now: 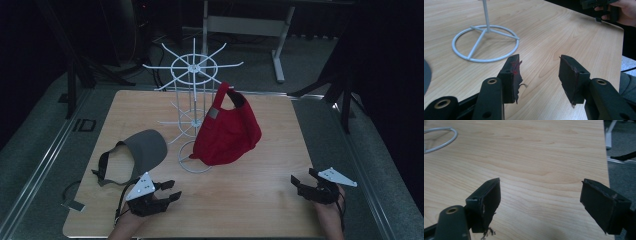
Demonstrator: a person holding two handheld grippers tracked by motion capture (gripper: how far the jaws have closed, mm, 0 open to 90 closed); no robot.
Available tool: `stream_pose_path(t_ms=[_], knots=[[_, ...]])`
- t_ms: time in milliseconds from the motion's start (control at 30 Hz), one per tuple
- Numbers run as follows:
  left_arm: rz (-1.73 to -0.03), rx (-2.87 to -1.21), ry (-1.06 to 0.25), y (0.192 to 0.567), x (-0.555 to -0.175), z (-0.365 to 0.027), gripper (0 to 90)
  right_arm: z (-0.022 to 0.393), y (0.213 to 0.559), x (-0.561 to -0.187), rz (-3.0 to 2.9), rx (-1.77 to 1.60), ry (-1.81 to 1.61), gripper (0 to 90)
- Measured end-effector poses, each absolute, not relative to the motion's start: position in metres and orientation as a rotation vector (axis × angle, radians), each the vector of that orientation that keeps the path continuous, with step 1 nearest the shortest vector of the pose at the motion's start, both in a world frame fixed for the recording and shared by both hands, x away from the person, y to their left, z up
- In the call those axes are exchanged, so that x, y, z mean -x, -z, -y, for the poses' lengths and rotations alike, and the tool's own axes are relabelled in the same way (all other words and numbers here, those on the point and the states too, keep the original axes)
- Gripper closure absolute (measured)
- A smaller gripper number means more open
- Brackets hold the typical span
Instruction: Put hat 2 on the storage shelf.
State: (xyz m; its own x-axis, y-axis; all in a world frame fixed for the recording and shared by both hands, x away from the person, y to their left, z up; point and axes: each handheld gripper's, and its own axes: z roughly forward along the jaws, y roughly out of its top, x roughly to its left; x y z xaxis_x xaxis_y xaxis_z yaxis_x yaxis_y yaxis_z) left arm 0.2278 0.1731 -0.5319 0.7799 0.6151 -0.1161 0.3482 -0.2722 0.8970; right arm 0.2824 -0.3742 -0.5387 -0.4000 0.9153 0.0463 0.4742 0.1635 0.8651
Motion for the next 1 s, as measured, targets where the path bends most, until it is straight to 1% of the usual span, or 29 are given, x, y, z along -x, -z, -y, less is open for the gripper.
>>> stream_pose_path(t_ms=[233,533,700,733,800,833,1000], knots=[[-0.761,-1.853,-0.339,0.531,-0.221,-0.193,52.1,0.379,0.542,-0.281,-1.859,-1.356,-1.169,16.7],[-0.831,-1.8,-0.422,0.528,-0.21,-0.234,52.8,0.379,0.551,-0.285,-1.823,-1.367,-1.198,16.7],[-0.899,-1.772,-0.478,0.526,-0.204,-0.26,50.7,0.38,0.552,-0.285,-1.821,-1.382,-1.205,16.7],[-0.919,-1.765,-0.496,0.526,-0.203,-0.265,47.8,0.379,0.553,-0.284,-1.818,-1.381,-1.205,16.7],[-0.953,-1.76,-0.53,0.525,-0.201,-0.277,47.6,0.378,0.553,-0.284,-1.823,-1.37,-1.197,16.7],[-0.97,-1.75,-0.545,0.525,-0.201,-0.281,45.8,0.378,0.553,-0.284,-1.825,-1.37,-1.196,16.7],[-1.058,-1.7,-0.598,0.525,-0.196,-0.312,45.8,0.377,0.554,-0.283,-1.832,-1.367,-1.195,16.7]])
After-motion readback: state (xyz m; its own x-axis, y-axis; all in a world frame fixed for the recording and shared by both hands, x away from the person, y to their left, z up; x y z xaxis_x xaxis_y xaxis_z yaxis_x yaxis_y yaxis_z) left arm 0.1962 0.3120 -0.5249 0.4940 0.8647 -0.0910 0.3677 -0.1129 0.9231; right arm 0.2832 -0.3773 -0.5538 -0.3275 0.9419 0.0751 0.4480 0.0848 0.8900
